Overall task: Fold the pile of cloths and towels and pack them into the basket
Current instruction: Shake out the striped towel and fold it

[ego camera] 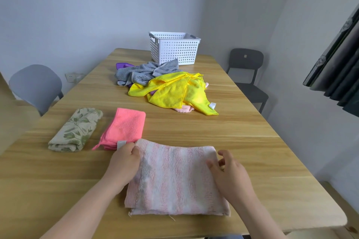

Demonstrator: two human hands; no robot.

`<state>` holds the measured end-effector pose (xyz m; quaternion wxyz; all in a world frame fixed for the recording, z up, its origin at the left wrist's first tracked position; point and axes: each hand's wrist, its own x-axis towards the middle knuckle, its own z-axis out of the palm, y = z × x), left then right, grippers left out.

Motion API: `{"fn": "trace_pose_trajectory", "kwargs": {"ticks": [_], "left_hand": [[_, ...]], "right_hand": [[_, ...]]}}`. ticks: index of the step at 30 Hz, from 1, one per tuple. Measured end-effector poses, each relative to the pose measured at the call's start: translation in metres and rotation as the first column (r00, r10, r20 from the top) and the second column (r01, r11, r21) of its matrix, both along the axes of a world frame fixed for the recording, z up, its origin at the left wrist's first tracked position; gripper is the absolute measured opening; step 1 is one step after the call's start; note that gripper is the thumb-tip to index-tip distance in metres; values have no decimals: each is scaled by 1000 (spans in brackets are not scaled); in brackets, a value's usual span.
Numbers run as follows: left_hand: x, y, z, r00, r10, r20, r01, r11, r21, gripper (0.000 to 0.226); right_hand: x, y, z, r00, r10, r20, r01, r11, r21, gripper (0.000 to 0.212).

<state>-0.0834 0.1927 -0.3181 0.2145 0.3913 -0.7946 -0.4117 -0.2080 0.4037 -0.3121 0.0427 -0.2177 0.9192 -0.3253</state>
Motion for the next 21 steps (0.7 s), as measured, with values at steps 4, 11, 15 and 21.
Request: {"fn": "trace_pose_trajectory", "kwargs": {"ticks": [4, 11, 15, 21], "left_hand": [[0, 0, 4, 999, -39, -18, 41, 997, 72, 33], [1, 1, -1, 986, -37, -165, 92, 936, 340, 29], [5, 6, 0, 969, -187, -164, 240, 872, 426, 30], [-1, 27, 7, 947, -206, -247, 295, 861, 415, 8]], "right_hand": [[6, -3, 4, 1000, -14, 6, 13, 994, 110, 39], [10, 12, 9, 991, 21, 130, -52, 970, 236, 38], [-1, 21, 7, 997, -29, 66, 18, 987, 158, 36], [-17, 37, 10, 986, -86, 145, 89, 996, -18, 49]]}}
